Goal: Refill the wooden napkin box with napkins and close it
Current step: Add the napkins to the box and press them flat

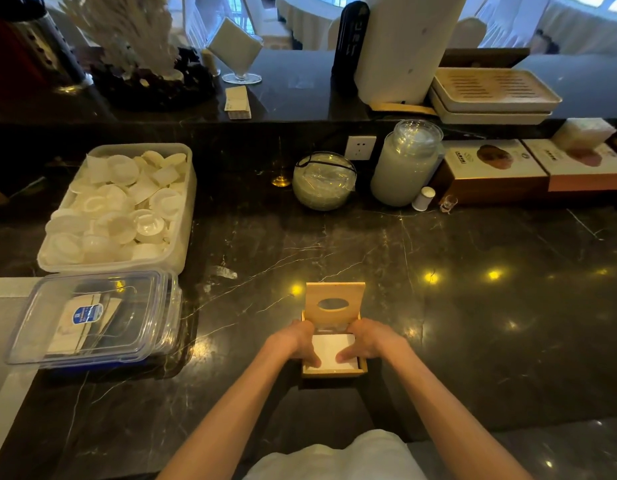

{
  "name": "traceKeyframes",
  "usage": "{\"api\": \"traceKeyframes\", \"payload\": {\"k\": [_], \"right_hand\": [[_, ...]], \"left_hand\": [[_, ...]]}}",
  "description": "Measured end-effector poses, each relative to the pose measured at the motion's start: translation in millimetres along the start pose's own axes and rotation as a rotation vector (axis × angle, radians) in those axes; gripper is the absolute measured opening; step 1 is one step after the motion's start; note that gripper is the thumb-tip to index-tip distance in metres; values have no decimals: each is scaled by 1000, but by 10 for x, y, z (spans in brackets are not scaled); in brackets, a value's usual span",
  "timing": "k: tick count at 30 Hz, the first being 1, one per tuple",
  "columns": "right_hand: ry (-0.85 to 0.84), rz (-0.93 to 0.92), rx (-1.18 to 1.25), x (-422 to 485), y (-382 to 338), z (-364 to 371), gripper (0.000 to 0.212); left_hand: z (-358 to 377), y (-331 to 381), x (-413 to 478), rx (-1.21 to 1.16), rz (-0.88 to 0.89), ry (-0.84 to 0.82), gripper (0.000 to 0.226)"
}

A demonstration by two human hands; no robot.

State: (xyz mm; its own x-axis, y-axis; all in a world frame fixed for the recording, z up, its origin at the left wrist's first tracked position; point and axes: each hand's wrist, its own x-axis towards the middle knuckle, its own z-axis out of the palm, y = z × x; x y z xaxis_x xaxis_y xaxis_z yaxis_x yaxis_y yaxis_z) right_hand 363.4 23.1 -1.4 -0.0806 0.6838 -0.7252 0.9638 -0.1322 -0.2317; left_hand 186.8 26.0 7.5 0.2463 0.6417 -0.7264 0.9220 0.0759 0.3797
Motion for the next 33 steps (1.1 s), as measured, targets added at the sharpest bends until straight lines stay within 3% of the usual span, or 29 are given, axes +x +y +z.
{"api": "traceKeyframes", "payload": {"k": [14,21,27,33], "right_hand": [[30,-19,54,-31,18,31,66],[38,-43,21,-141,91,126,69],[55,-53,60,-150,77,150,63],[372,-192,355,-424,251,123,36]], "left_hand": [[11,10,-70,-10,19,38,51],[22,139,-154,131,1,105,41],[99,65,-210,84,18,76,47],[-82,-122,-433,-151,125,191,40]]}}
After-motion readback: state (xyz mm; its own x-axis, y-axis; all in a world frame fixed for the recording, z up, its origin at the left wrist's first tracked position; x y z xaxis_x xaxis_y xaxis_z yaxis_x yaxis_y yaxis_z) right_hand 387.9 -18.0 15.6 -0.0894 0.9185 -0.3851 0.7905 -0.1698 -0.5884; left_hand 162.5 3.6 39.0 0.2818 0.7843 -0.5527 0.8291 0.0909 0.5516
